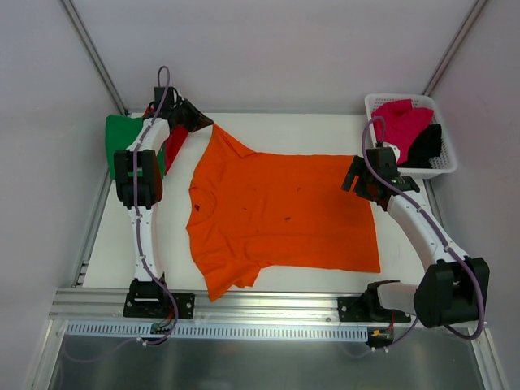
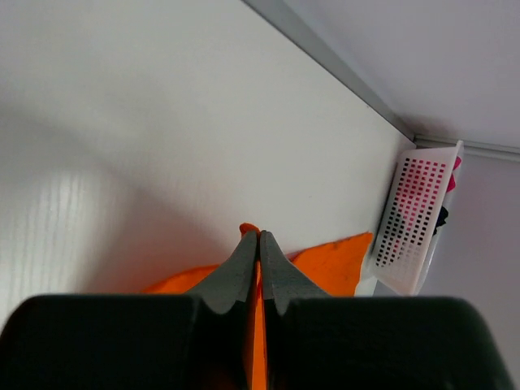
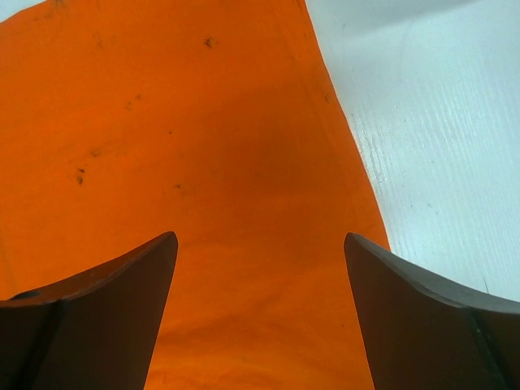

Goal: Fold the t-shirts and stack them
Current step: Flatten the tshirt out

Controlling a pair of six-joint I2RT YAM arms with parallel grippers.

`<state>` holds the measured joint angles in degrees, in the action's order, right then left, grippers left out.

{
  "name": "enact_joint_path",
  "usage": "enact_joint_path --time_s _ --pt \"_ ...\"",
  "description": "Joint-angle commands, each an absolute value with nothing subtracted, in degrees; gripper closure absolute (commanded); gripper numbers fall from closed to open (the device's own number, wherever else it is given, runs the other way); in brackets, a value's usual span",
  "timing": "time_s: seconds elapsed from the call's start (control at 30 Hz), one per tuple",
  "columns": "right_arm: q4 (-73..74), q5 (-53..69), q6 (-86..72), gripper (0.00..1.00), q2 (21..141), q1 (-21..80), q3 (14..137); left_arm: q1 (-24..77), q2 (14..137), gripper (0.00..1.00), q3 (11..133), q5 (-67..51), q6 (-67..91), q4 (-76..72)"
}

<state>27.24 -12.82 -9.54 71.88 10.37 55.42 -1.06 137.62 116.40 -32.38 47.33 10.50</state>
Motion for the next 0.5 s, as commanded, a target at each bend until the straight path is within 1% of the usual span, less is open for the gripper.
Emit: enact_joint_path --time_s 0.0,0.17,0.23,0.33,0.43,0.47 --pt "26.1 -13.62 -9.23 0.12 72.42 10.63 55.46 -0.35 132.89 1.0 116.54 -31.73 45.44 9.49" --pt "25.58 -13.89 -9.49 0.1 74.0 10.63 56.16 -0.35 132.71 1.0 116.37 -32.34 45.44 9.58" --pt "25.66 -14.32 -9.75 0.06 75.14 10.55 57.04 -0.35 132.54 1.0 116.1 -32.34 45.35 9.49" --pt "25.14 -15.64 -9.67 0.03 79.35 10.46 60.28 -0.35 132.19 1.0 115.58 -32.26 45.35 9.49" --pt "25.31 -14.77 -9.67 0.03 87.08 9.67 67.22 -0.35 132.01 1.0 114.87 -32.26 45.62 9.49" --pt "25.75 -14.59 -9.58 0.03 91.89 9.49 69.41 -0.35 131.84 1.0 114.61 -32.43 45.62 9.58"
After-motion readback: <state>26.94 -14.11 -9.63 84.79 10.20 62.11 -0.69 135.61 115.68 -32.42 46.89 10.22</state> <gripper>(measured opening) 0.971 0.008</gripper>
